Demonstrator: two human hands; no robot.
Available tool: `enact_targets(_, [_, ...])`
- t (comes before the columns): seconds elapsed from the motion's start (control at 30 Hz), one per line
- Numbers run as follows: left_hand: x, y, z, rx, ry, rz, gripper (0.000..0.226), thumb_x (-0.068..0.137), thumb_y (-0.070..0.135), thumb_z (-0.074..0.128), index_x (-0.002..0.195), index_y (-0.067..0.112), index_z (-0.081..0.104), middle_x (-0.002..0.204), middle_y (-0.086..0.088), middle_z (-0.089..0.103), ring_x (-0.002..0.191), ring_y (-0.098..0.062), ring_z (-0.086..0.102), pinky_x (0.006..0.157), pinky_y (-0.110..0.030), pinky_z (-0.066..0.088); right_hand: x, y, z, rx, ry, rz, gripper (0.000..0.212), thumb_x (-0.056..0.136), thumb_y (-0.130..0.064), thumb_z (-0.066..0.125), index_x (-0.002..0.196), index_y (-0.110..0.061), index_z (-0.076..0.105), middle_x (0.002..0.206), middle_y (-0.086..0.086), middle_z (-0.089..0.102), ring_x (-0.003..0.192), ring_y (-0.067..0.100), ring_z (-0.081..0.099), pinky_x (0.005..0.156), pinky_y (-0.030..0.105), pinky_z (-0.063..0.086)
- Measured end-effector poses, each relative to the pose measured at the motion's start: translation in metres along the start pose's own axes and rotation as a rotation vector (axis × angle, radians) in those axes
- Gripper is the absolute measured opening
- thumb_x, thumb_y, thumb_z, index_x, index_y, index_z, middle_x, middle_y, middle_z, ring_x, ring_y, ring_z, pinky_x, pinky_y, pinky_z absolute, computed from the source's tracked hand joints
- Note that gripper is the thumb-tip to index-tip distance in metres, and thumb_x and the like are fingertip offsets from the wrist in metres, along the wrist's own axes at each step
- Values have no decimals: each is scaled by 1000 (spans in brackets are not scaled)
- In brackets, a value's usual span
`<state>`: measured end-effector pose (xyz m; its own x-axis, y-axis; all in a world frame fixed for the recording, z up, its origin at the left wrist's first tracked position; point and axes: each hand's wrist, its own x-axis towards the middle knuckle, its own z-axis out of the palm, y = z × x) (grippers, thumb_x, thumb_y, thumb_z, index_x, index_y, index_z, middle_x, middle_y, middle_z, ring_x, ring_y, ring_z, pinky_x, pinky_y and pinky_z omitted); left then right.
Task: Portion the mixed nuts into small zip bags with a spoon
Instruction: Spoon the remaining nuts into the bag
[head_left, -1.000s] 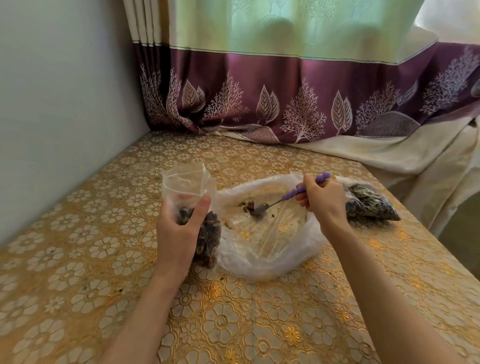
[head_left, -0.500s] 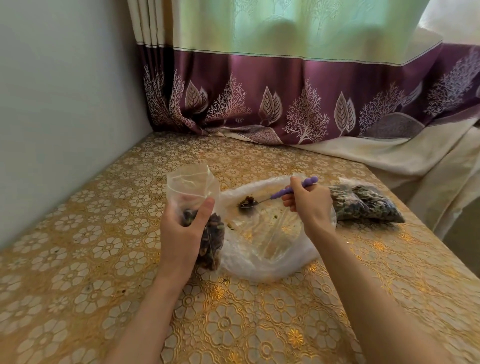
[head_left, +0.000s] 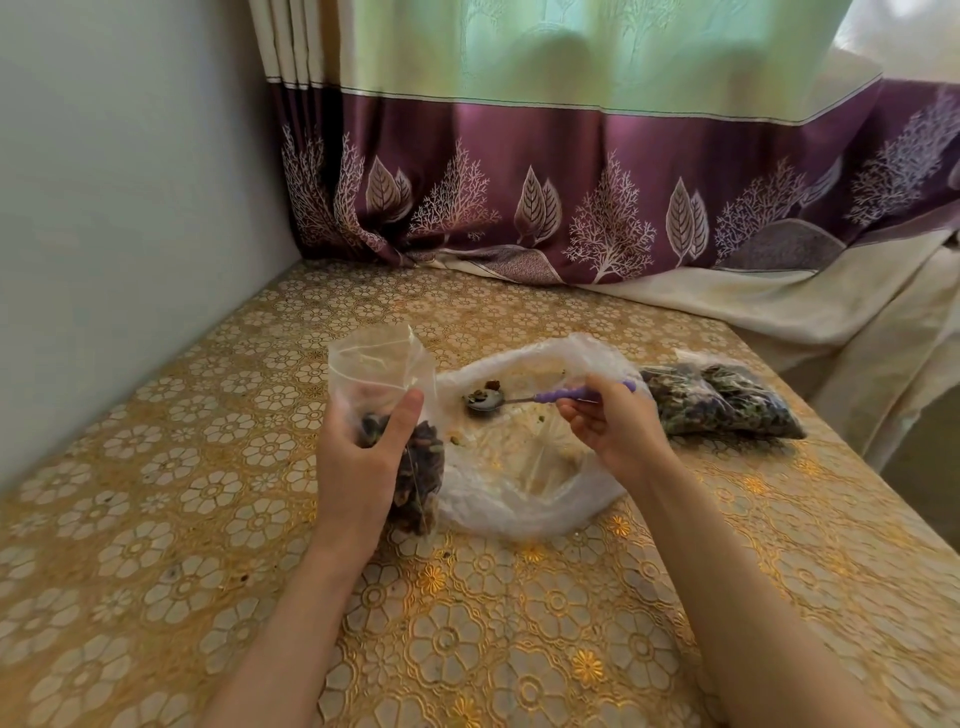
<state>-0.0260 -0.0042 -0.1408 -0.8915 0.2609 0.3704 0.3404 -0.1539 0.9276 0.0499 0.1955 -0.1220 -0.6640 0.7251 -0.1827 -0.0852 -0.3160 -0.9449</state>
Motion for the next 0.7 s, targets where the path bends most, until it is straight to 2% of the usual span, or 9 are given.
enact_targets(0.13, [1, -2, -1, 10, -7, 6, 44, 72, 50, 64, 102, 18, 61, 93, 4, 70, 89, -8, 65, 84, -31, 52, 1, -10, -8, -90, 83, -98, 31, 91, -6, 46, 65, -3, 61, 51, 3, 67, 43, 6, 55, 41, 15, 40])
enact_targets(0.27, [1, -4, -1, 5, -11, 13, 33, 73, 50, 65, 97, 28, 59, 92, 12, 69, 90, -5, 65, 82, -28, 50, 5, -11, -12, -284, 154, -315, 36, 91, -11, 46, 59, -5, 63, 62, 8, 71, 47, 8, 55, 48, 20, 43])
enact_targets(0.43, [2, -5, 0, -1, -10, 25, 30, 73, 48, 66, 94, 28, 60, 91, 10, 70, 89, -8, 65, 82, -29, 51, 11, -6, -3, -446, 214, -480, 41, 92, -16, 48, 56, -9, 66, 63, 7, 71, 47, 5, 58, 57, 22, 45])
enact_targets(0.57, [2, -6, 0, -19, -13, 23, 25, 72, 47, 66, 91, 32, 60, 90, 9, 70, 88, -9, 66, 81, -31, 52, 17, -8, 10, -480, 206, -505, 43, 94, -16, 48, 56, -9, 67, 64, 9, 71, 49, 8, 59, 56, 20, 45])
enact_targets(0.7, [2, -6, 1, -15, -13, 42, 25, 71, 49, 65, 91, 35, 58, 90, 17, 69, 86, -1, 65, 74, -14, 49, 20, -3, 20, -388, 145, -382, 38, 94, -15, 47, 69, 2, 68, 71, 13, 72, 47, 7, 56, 47, 17, 44])
